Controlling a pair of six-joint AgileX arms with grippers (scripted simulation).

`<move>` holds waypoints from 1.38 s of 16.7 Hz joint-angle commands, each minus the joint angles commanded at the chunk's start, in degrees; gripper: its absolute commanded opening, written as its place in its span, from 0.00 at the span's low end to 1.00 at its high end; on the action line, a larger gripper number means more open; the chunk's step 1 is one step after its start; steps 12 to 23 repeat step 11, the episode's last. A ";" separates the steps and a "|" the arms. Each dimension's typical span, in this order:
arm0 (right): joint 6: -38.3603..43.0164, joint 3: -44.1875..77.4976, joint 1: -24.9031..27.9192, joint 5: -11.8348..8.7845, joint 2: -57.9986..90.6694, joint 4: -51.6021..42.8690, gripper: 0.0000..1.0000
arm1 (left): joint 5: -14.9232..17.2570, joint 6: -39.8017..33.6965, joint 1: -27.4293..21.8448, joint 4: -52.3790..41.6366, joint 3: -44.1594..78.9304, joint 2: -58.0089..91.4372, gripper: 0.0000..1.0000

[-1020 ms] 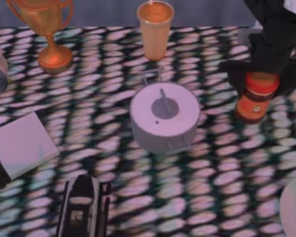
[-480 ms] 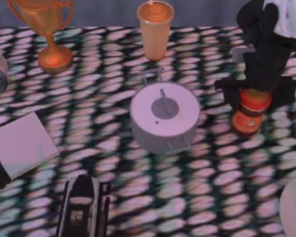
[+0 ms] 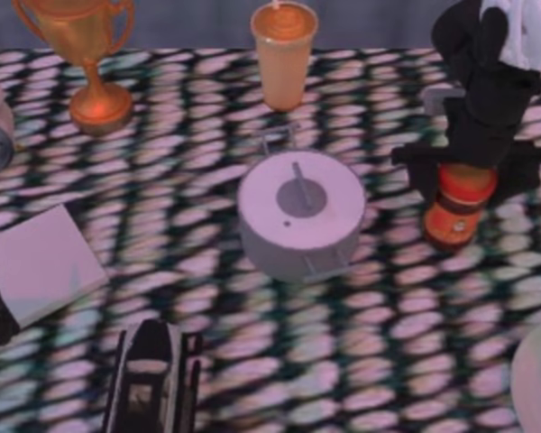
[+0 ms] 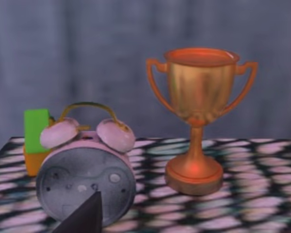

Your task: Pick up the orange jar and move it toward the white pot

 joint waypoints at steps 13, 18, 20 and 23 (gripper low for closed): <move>0.00 0.00 0.00 0.00 0.00 0.00 1.00 | 0.00 0.00 0.00 0.00 0.00 0.00 1.00; 0.00 0.00 0.00 0.00 0.00 0.00 1.00 | 0.00 0.00 0.00 0.00 0.00 0.00 1.00; 0.00 0.00 0.00 0.00 0.00 0.00 1.00 | 0.00 0.00 0.00 0.00 0.00 0.00 1.00; 0.00 0.00 0.00 0.00 0.00 0.00 1.00 | 0.00 0.00 0.00 0.00 0.00 0.00 1.00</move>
